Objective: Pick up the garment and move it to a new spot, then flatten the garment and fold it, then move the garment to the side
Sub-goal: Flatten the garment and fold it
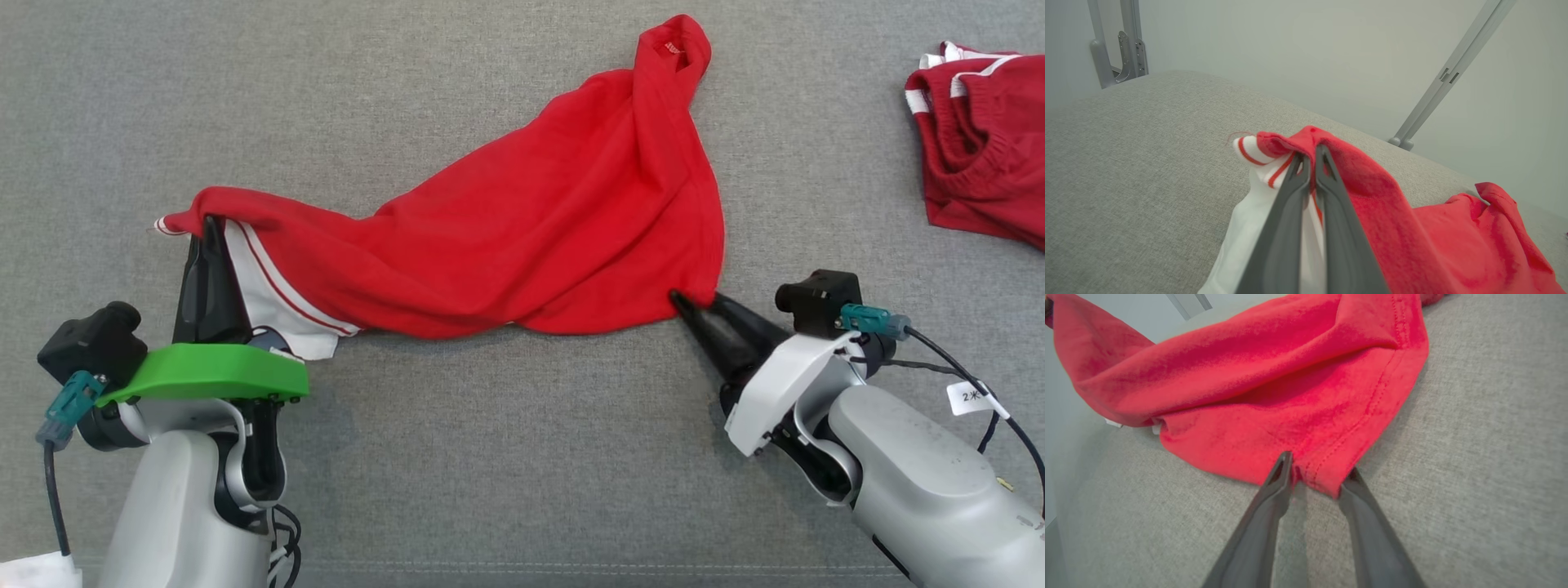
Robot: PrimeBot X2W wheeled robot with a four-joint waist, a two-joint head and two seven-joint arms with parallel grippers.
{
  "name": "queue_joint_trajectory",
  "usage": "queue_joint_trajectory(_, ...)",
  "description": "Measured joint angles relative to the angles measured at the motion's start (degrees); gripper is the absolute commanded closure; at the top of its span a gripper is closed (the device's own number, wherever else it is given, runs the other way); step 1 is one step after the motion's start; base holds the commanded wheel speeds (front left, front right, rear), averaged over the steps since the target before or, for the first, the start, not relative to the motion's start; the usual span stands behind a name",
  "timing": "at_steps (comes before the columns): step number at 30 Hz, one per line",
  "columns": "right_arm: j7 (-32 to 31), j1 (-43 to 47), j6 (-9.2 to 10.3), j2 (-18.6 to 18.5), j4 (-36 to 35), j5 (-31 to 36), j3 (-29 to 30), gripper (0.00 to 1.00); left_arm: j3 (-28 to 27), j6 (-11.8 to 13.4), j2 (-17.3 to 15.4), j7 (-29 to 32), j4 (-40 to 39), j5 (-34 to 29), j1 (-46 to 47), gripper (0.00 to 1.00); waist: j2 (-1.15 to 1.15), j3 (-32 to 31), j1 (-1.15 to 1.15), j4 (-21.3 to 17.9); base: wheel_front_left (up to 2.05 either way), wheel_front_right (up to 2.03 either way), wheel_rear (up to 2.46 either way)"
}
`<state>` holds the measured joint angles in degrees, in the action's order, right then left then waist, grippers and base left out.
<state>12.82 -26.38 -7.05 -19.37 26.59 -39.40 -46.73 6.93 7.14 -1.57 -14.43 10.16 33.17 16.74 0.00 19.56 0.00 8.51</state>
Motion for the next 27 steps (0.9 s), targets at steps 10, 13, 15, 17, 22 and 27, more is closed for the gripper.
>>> queue_joint_trajectory(10,0.86,-0.81,-0.01,-0.94,-5.28,-2.49,0.96,1.0,-1.6,0.0,0.0,0.0,-0.32,-0.02,-0.01,1.0,0.0,-2.05,0.0,-0.95,0.0,0.0,0.0)
queue_joint_trajectory(13,1.38,-2.01,-0.01,-1.76,-9.42,-4.22,4.63,1.0,-2.32,0.0,0.01,0.01,-0.98,0.35,-0.02,1.0,0.0,-3.51,0.0,-1.58,0.0,0.0,0.0)
queue_joint_trajectory(15,1.52,-2.65,-0.01,-2.6,-11.27,-5.02,6.43,1.0,-2.74,0.0,0.0,0.0,-1.36,0.69,-0.01,1.0,0.0,-4.34,0.0,-1.91,0.0,0.0,0.0)
queue_joint_trajectory(17,1.54,-2.88,-0.01,-3.43,-13.11,-5.75,8.23,1.0,-3.07,0.0,0.0,0.0,-1.63,1.62,-0.01,1.0,0.0,-5.25,0.0,-2.24,0.0,0.0,0.0)
queue_joint_trajectory(22,1.6,-2.93,-0.01,-4.36,-17.96,-6.94,13.99,1.0,-3.34,-0.01,0.01,0.01,-2.75,1.78,-0.02,1.0,0.0,-7.77,0.0,-3.0,0.0,0.0,0.0)
queue_joint_trajectory(27,1.62,-2.79,-0.01,-4.22,-23.86,-9.27,18.61,1.0,-3.78,-1.13,0.01,0.0,-6.49,2.9,0.01,1.0,0.0,-10.52,0.0,-3.69,0.0,0.0,0.0)
